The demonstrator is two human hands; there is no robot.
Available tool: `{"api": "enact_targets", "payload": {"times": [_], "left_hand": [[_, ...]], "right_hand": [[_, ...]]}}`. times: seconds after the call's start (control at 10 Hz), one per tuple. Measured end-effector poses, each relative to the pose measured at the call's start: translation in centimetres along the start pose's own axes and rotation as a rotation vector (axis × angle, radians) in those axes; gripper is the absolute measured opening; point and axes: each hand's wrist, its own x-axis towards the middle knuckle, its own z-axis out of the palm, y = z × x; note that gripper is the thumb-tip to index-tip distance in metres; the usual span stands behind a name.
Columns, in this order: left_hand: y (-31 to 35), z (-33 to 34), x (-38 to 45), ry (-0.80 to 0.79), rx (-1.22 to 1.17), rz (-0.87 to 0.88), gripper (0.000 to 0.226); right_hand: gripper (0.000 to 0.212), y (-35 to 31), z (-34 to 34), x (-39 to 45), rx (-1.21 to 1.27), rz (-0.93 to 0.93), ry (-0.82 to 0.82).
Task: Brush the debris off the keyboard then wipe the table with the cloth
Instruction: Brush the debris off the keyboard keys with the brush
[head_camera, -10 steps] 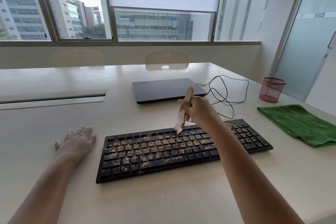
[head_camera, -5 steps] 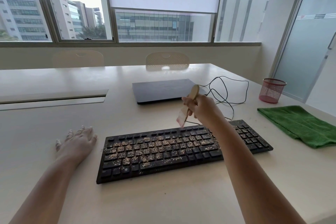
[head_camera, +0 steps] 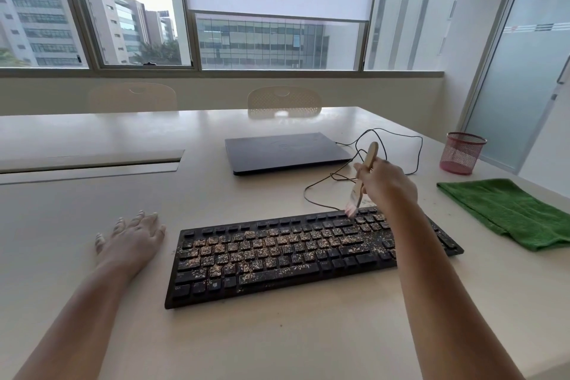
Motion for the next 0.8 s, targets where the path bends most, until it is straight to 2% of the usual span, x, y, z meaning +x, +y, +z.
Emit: {"api": "enact_targets", "payload": {"times": [0.1,0.3,0.6,0.8], "left_hand": [[0.0,0.1,0.1,-0.001,0.004,0.000,0.054],[0.0,0.1,0.1,-0.002,-0.003,0.002,0.054],[0.1,0.0,0.0,0.001,-0.003,0.000,0.053],[0.0,0.0,0.0,-0.001,-0.010,-0.001,0.054]], "right_hand": [[0.040,-0.5,0.3,-0.2,0.205,-0.094,-0.086],[0.042,0.1,0.1,-0.1,0.029,-0.001,-0.007],[0.045,-0.3,-1.1,-0.9,0.002,-0.040,-0.116],[0.044,-0.9,-1.3,-1.1,-0.006,-0.089,0.054]]}}
